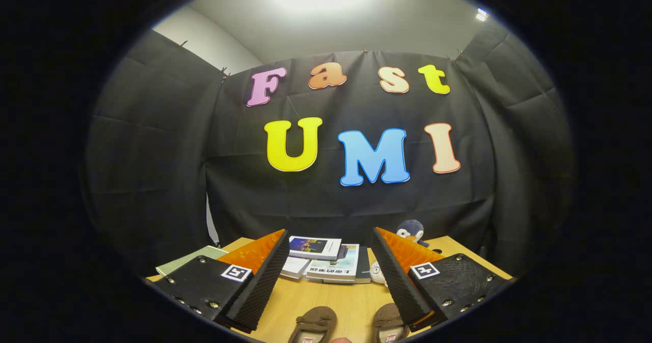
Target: Open the storage box then place both shoes into the box .Put the left shoe in first, then the right shoe, with the right side of both shoes facing outward in a uniform manner.
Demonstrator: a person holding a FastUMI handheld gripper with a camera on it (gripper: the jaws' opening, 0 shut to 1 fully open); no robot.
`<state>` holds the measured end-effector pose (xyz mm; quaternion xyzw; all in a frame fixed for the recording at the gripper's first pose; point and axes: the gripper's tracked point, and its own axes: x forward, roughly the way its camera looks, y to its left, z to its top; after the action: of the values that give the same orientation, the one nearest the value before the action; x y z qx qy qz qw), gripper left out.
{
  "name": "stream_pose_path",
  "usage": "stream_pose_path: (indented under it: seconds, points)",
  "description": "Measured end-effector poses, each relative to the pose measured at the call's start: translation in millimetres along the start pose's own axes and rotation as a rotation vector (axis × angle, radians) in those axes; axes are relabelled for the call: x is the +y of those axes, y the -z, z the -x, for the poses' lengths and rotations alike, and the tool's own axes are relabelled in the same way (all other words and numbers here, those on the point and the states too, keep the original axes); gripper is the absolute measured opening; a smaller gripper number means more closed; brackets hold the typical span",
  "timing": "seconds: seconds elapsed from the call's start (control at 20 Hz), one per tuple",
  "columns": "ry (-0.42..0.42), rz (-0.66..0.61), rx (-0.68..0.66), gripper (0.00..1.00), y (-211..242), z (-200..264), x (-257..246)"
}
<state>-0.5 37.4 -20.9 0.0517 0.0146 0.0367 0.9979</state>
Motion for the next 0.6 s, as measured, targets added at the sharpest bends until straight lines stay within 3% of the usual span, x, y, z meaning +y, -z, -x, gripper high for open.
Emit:
stream_pose_path:
  seconds: [0.6]
  points:
    - [-0.162, -0.36, 0.188, 0.98, 74, 1, 71]
